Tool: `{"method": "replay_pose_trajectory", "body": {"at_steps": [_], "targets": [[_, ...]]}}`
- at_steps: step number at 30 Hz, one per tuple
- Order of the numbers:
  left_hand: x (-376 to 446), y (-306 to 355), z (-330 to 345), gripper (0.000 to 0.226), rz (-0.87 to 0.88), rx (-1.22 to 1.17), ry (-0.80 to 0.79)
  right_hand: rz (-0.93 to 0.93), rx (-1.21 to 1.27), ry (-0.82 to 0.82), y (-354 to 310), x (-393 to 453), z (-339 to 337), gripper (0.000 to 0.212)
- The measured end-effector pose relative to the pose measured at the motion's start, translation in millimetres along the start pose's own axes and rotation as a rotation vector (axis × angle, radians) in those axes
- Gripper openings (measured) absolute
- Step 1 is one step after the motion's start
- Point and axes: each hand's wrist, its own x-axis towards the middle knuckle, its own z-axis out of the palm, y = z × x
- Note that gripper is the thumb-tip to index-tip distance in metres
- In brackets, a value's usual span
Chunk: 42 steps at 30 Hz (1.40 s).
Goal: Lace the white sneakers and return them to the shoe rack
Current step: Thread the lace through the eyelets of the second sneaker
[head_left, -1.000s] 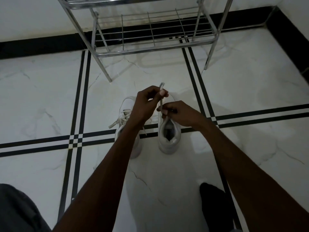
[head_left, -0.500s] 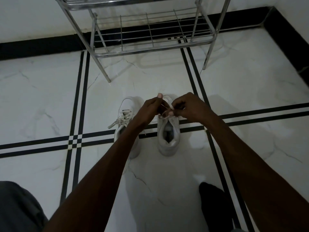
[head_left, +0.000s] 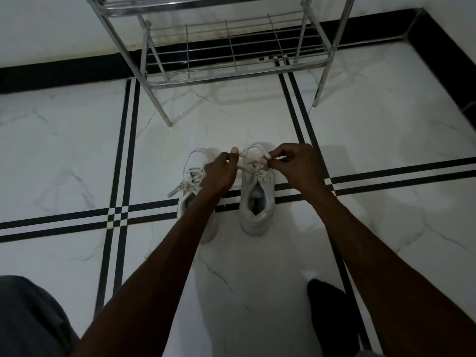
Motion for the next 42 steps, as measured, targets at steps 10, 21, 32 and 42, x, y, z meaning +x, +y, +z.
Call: {"method": "replay_pose_trajectory", "body": {"at_steps": [10, 21, 32, 42], "targets": [[-1.3, 11.9, 6.3, 0.056, -0.261, -0.457, -0.180, 0.122, 0.161, -0.010, -4.8, 1.5, 15.2, 0.022], [-0.7, -4.2, 34.6, 0.042, -0.293, -0.700, 0.366, 0.646, 0.517, 0.277, 17.0, -17.0, 13.5, 0.006], [-6.7, -18.0, 42.0, 0.041, -0.095, -0.383, 0.077, 0.458, 0.289, 0.036, 24.0, -35.1, 26.2, 0.018], [-7.7, -47.9, 32.0, 0.031, 0.011, -0.227, 0.190, 0.450, 0.139, 0.128, 42.6, -33.2, 0.6, 0.018]]}}
